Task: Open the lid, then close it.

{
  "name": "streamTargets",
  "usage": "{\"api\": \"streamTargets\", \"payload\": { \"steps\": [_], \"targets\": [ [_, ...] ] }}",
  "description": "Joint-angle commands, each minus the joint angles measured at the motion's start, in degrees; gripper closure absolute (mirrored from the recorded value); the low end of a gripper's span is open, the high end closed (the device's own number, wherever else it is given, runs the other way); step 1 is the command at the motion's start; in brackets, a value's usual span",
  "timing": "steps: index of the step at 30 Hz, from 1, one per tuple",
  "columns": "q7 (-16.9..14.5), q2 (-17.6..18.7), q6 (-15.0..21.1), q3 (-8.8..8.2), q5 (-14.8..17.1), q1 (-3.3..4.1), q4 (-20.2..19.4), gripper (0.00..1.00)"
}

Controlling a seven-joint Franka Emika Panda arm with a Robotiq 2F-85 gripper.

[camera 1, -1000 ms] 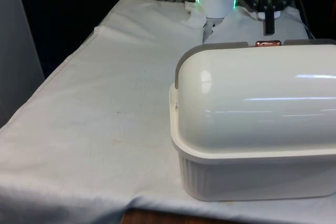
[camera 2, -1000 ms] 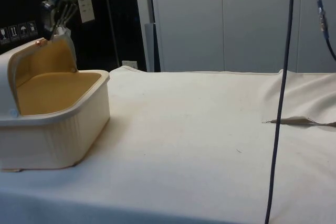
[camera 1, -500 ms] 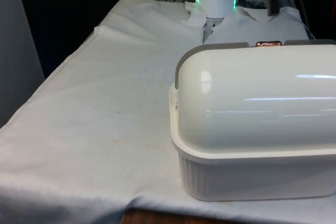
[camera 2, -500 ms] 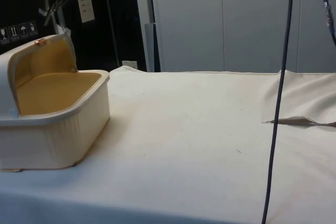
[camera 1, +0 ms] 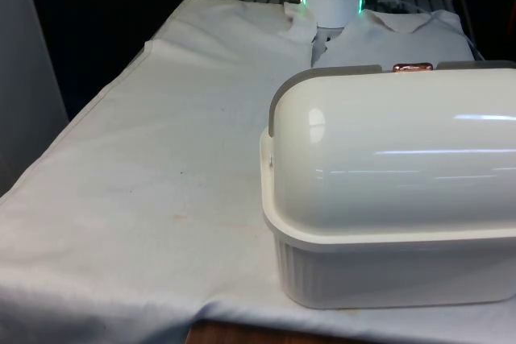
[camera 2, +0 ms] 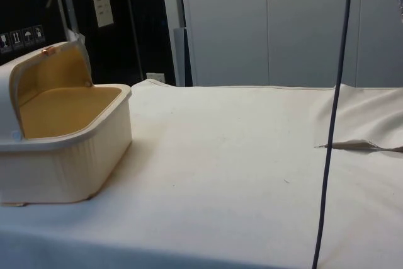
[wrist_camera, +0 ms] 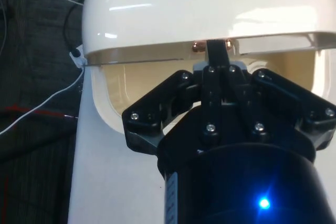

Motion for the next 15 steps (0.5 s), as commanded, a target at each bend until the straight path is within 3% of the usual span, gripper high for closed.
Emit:
{"api": "streamTargets", "payload": {
  "steps": [1,8,9,15],
  "targets": [
    [0.6,-0.2,-0.9,-0.52,-1.0,0.23,0.5,1.00],
    [0.6,-0.1,-3.0,-0.74,-2.6,0.29,2.6,1.00],
    [0.0,-0.1,-2.5,-0.29,-1.7,0.00,2.3,1.00],
    [0.5,-0.2,-3.3,-0.29,-3.5,0.46,3.3,1.00]
  ]
}}
